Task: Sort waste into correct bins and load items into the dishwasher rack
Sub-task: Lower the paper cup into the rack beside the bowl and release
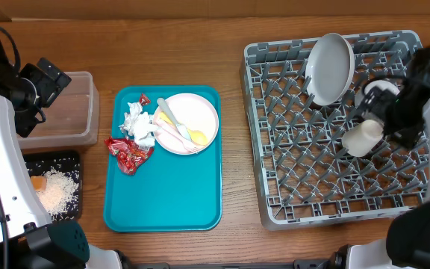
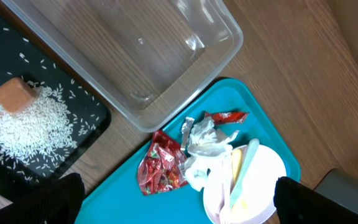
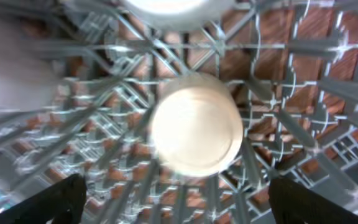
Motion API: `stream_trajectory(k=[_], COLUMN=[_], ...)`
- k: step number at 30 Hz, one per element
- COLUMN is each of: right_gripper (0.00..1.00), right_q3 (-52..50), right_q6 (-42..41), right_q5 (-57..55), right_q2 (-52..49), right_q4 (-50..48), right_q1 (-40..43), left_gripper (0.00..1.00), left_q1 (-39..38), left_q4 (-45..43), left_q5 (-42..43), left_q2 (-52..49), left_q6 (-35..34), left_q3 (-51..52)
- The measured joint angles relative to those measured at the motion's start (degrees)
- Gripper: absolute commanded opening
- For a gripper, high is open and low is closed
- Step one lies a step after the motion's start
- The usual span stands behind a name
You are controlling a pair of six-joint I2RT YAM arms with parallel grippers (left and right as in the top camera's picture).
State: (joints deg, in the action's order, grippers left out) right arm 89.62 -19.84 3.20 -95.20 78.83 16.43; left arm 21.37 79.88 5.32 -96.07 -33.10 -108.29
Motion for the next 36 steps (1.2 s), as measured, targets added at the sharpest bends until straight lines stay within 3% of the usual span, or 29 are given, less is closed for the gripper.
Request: stream_trajectory(k=[7, 11, 15, 29, 36], right_gripper=[0.98, 0.35, 0.04, 0.04, 0.04], right_q3=[12.20, 13.14, 11.87, -9.14, -11.80], right_q6=[0.55, 2.27, 0.04, -2.64, -2.64], right_q5=[5.97, 8.48, 2.49, -0.28, 0.50], right_q2=[4.83, 6.23, 5.79, 4.90, 4.74], right_q4=[2.60, 1.79, 1.51, -8.35, -10.49], right_q1=[0.00, -0.09, -0.13, -0.02, -0.02], left_gripper=[1.00, 1.00, 1.00, 1.00, 1.00], left_q1=[0.00, 0.00, 0.00, 0.00, 0.00], left_q4=[0.02, 0.02, 0.02, 0.02, 0.02], left_q5=[0.02, 0.02, 0.02, 0.02, 0.02], left_q2=[0.00, 0.00, 0.00, 0.00, 0.00], left_q6=[0.00, 0.00, 0.00, 0.00, 0.00], left_q3=[0.00, 0.00, 0.00, 0.00, 0.00])
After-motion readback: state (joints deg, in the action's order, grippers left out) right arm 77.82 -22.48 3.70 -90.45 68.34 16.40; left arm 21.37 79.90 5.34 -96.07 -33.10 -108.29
